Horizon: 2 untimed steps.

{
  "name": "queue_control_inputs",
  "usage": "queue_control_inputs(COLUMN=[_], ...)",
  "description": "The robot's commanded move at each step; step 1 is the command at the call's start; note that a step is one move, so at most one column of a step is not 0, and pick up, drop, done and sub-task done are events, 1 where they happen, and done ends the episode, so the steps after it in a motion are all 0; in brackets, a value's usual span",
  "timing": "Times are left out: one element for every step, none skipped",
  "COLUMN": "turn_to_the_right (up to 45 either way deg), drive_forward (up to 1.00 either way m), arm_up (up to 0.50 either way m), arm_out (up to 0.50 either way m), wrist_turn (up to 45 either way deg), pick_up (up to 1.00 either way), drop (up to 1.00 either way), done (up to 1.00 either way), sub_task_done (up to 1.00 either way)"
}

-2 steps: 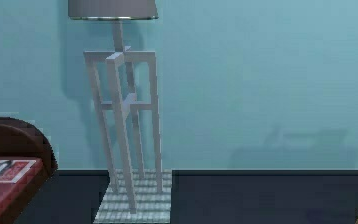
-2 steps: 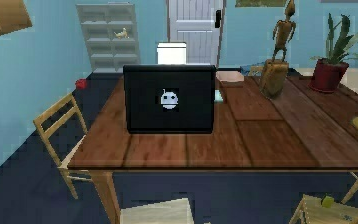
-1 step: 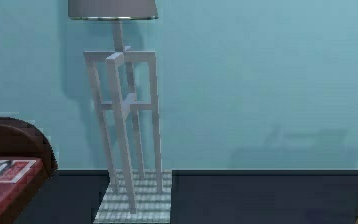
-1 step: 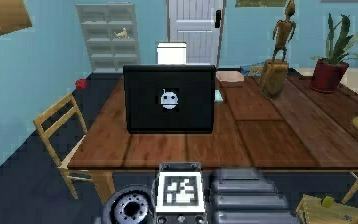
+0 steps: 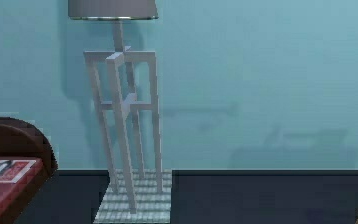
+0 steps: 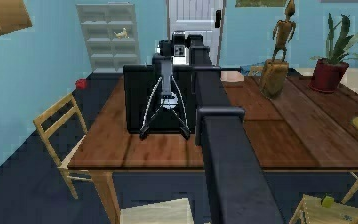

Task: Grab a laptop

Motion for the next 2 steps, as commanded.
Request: queue_control_inputs(turn_to_the_right=[0.0, 0.0], drive_forward=[0.0, 0.0], arm_up=[0.0, 0.0], arm_out=[0.0, 0.0], wrist_turn=[45.0, 45.0], pick_up=[0.0, 0.0], drop=[0.0, 0.0], done=[0.0, 0.0], sub_task_done=[0.0, 0.0])
